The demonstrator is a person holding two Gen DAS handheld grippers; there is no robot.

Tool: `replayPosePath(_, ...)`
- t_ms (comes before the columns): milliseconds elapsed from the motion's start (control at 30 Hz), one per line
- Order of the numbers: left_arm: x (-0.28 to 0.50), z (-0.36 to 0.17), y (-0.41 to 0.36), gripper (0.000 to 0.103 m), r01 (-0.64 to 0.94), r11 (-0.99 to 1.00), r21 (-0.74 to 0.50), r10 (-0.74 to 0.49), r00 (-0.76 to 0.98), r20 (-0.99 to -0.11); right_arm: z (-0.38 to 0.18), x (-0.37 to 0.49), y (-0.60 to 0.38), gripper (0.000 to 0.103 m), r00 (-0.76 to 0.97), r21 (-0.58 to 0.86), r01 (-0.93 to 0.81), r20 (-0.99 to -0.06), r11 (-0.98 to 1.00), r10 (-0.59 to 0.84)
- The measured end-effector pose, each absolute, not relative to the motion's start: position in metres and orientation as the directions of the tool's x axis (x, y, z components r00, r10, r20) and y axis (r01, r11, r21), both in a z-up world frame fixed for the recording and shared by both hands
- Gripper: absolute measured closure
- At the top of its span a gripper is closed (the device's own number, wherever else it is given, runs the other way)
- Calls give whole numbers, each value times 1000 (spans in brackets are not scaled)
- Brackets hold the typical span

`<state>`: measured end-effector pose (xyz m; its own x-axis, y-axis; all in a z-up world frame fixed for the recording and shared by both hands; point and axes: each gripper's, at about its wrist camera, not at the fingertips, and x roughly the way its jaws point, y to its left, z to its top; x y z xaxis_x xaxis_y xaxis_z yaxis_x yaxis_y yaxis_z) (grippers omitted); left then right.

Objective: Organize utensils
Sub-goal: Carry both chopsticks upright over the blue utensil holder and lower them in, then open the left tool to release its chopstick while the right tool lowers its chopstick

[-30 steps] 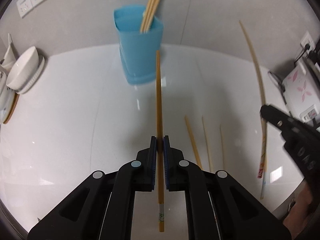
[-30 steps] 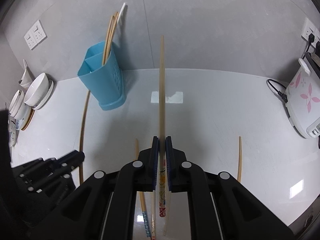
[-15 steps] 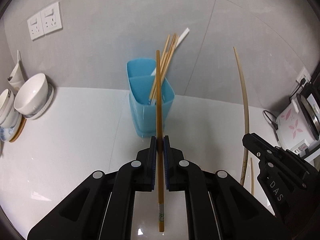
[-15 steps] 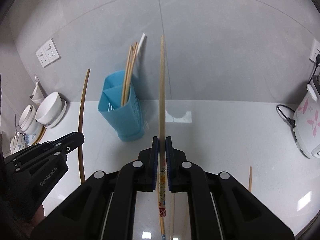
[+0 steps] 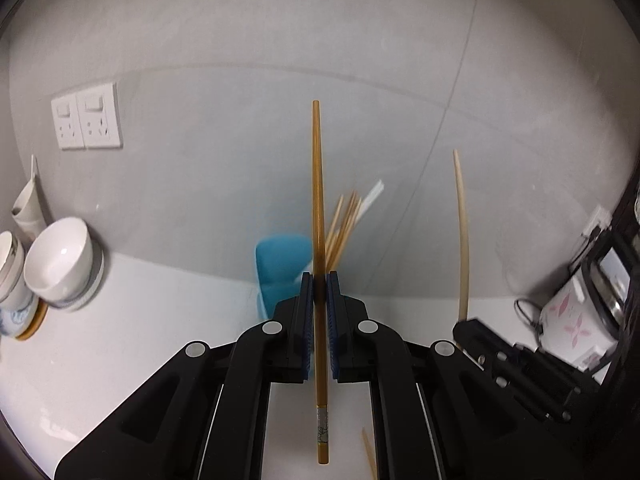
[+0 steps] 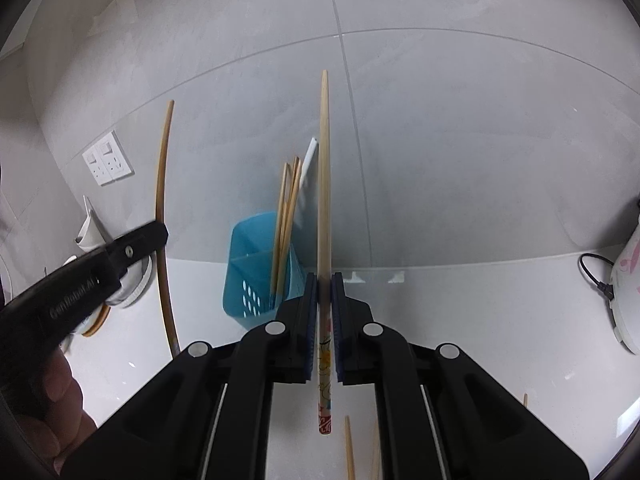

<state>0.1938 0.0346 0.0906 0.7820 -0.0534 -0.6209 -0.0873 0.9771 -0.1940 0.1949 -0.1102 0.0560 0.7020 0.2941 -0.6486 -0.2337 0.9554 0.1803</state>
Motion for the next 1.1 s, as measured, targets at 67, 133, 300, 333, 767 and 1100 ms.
replayPosePath(67,200,96,38,97,-79,976,-203,-56,812,-582,58,202,-108,97,710,191,-238,-635,952,304)
replayPosePath(133,205,98,39,97,-70,976,-206,-56,835,-548,59,207,-104,97,718,193,-242,-624,951,309)
replayPosePath(300,227,91,43,97,-51,975,-214,-66,862,-503,57,219,-106,97,727,215,-247,-603,945,328)
replayPosePath(333,230,87,42,97,-44,976,-214,-69,868,-493,56,221,-107,97,727,219,-247,-602,944,330)
replayPosePath(767,254,38,30,97,-16,989,-148,-56,881,-470,32,237,-103,97,704,235,-244,-624,941,339)
replayPosePath(1100,259,24,28,96,-11,990,-144,-67,846,-528,26,239,-94,97,696,223,-251,-634,942,336)
